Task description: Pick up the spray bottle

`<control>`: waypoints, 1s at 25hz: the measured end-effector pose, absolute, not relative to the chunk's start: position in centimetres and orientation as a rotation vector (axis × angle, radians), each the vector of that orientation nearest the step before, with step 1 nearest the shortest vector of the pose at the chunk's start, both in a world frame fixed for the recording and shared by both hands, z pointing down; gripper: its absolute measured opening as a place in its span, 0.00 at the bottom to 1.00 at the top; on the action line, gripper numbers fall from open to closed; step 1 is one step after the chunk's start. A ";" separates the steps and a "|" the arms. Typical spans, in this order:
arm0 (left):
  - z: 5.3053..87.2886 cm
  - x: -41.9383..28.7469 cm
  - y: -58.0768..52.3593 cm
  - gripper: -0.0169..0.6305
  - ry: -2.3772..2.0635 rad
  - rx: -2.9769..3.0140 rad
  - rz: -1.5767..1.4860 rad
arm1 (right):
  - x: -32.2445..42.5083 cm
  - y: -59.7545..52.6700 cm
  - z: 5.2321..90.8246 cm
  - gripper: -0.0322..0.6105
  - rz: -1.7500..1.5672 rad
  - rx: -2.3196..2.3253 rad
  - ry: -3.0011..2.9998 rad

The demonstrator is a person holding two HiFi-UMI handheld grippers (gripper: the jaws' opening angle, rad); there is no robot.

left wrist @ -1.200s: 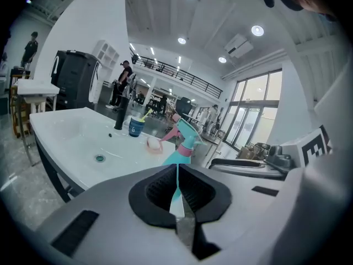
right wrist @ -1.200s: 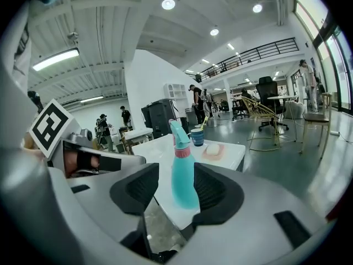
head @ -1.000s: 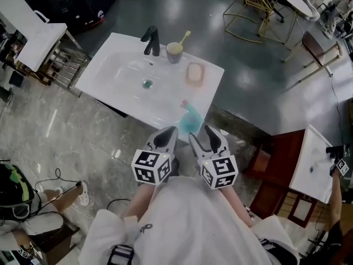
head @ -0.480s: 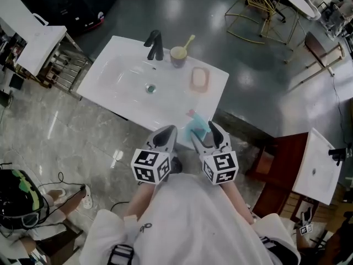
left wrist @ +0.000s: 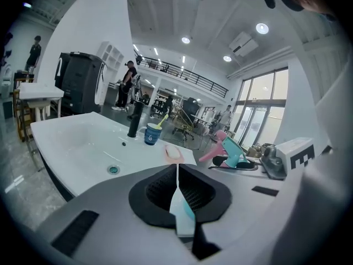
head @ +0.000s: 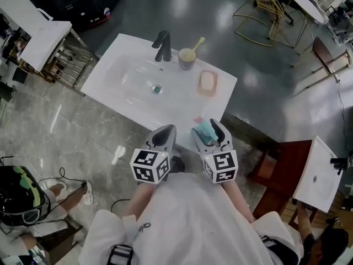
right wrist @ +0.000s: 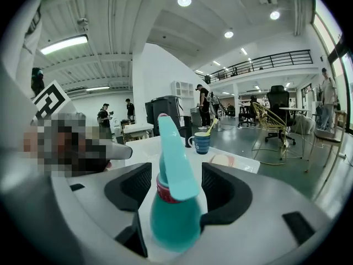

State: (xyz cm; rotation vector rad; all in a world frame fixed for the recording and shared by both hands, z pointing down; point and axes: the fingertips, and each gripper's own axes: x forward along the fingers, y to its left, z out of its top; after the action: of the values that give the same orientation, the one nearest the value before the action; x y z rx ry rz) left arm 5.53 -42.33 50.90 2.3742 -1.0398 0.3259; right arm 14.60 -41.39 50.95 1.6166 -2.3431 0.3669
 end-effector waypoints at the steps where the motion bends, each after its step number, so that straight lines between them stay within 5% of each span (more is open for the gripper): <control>1: 50.9 5.4 -42.5 0.08 -1.043 2.372 0.328 | 14.5 -41.6 51.1 0.47 0.369 1.612 -2.344; 25: 51.5 4.0 -43.7 0.08 -1.052 2.384 0.342 | 14.0 -42.7 53.3 0.47 0.341 1.580 -2.260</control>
State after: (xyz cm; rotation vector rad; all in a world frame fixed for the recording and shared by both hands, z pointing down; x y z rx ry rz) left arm 4.04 -43.66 51.45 2.3836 -1.0524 0.3420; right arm 14.05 -42.66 53.29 1.5797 -2.2595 0.3408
